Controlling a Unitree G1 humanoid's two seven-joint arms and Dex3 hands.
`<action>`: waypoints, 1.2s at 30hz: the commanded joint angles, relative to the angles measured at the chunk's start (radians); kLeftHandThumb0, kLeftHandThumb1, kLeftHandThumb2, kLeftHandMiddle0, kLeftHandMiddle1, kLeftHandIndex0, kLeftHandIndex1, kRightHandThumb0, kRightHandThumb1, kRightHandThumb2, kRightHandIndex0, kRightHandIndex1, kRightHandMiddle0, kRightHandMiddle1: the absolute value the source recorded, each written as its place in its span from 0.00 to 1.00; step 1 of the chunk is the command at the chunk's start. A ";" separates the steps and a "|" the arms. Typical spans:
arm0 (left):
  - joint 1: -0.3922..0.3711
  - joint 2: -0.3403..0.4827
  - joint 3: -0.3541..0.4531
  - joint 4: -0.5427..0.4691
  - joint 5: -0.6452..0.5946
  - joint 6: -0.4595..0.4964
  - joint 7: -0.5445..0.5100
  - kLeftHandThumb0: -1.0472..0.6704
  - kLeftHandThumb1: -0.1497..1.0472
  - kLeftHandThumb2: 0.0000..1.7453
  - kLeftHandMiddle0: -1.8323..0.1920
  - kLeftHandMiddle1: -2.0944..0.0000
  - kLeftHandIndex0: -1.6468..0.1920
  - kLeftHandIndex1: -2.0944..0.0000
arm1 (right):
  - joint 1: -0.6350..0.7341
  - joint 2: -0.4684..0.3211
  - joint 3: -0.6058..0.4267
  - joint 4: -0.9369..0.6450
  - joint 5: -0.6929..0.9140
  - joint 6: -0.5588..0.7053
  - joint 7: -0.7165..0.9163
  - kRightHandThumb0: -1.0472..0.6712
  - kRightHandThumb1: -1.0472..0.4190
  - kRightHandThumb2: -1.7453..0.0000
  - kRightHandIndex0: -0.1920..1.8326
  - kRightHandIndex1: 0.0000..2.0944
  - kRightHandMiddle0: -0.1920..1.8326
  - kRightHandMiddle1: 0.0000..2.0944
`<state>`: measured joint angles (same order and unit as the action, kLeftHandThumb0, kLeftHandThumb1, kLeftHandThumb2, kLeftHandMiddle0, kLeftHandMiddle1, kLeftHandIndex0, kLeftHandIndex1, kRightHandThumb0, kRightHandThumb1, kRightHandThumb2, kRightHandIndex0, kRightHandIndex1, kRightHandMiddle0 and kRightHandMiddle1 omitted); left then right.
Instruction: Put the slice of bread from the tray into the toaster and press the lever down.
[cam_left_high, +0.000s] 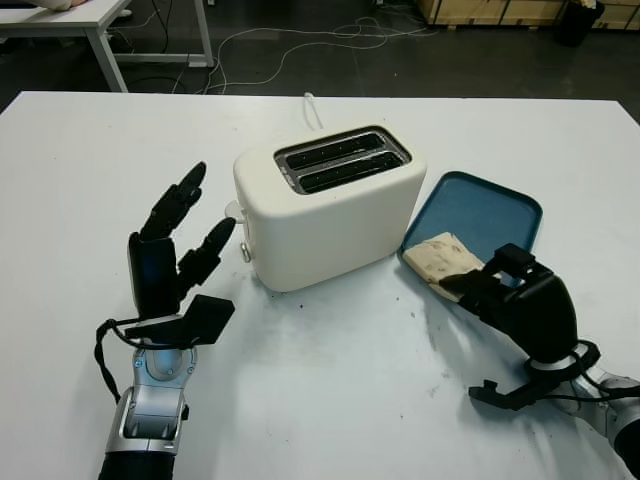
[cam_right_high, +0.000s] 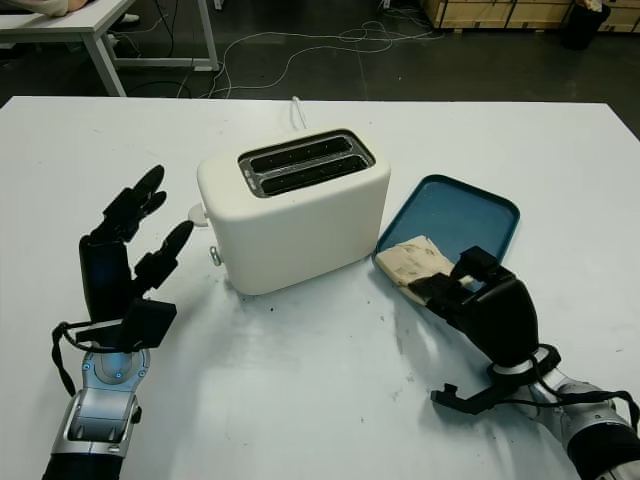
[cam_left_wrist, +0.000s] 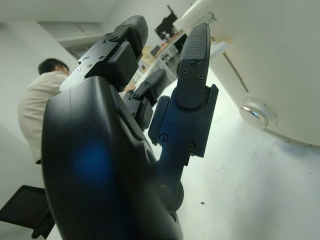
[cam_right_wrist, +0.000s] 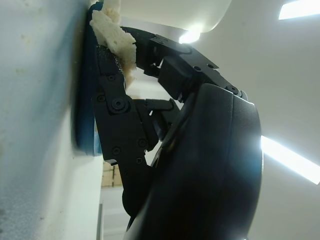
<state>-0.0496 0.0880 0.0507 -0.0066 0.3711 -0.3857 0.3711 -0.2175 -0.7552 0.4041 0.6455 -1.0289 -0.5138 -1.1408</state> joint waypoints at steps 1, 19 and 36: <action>-0.001 0.002 -0.003 -0.003 0.007 -0.010 0.003 0.33 0.89 0.12 0.66 0.76 0.57 1.00 | 0.014 0.020 0.015 -0.003 -0.010 0.011 -0.026 0.39 0.09 0.94 0.38 0.83 0.41 0.66; -0.004 -0.008 -0.007 0.001 0.003 -0.006 0.000 0.31 0.89 0.11 0.66 0.76 0.56 1.00 | -0.003 -0.021 -0.099 -0.170 0.113 -0.026 0.130 0.40 0.09 0.91 0.42 0.83 0.40 0.69; -0.005 -0.004 -0.009 0.005 -0.006 -0.017 -0.001 0.33 0.89 0.11 0.65 0.76 0.56 1.00 | -0.204 -0.062 -0.321 -0.239 0.567 0.006 0.955 0.40 0.09 0.78 0.44 0.83 0.42 0.64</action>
<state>-0.0498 0.0806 0.0387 -0.0051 0.3693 -0.3866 0.3702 -0.3955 -0.7998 0.0977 0.4127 -0.4990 -0.5332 -0.2395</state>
